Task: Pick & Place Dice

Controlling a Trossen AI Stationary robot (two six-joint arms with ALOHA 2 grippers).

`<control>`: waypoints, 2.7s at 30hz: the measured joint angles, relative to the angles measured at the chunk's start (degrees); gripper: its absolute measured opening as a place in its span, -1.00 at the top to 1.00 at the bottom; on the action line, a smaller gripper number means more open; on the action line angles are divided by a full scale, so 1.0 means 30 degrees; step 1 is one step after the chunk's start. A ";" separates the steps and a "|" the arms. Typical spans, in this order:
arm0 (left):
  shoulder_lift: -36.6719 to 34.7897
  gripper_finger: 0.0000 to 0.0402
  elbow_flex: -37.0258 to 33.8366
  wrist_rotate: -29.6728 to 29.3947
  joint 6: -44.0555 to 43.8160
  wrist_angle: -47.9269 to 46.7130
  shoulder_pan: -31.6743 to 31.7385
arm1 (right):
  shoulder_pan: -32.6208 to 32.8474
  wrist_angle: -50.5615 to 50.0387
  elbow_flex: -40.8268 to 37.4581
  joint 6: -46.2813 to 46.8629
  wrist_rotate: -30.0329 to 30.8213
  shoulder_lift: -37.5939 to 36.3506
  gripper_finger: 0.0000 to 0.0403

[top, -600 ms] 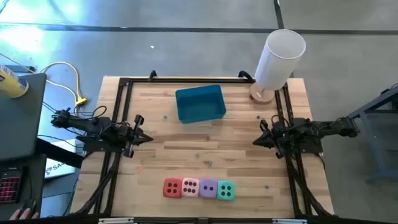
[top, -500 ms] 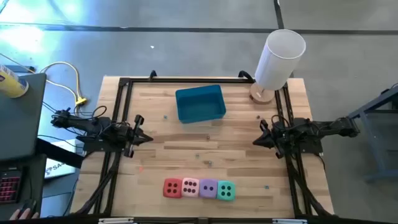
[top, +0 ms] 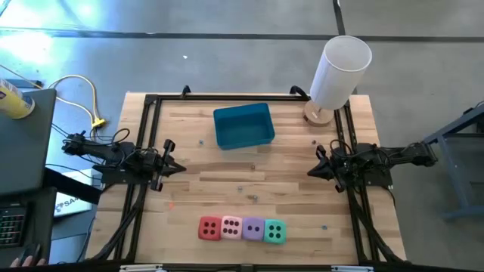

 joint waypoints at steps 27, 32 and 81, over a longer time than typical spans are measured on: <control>0.0000 1.00 -0.0005 0.0000 0.0000 0.0000 -0.0003 | 0.0000 0.0000 -0.0007 0.0000 0.0000 0.0005 0.99; 0.0000 1.00 0.0003 0.0000 0.0000 0.0000 -0.0001 | 0.0000 0.0000 -0.0007 0.0000 -0.0007 0.0007 0.99; 0.0000 1.00 0.0003 0.0000 0.0000 -0.0001 0.0004 | -0.0005 -0.0124 -0.0007 -0.4451 0.1443 -0.0001 0.99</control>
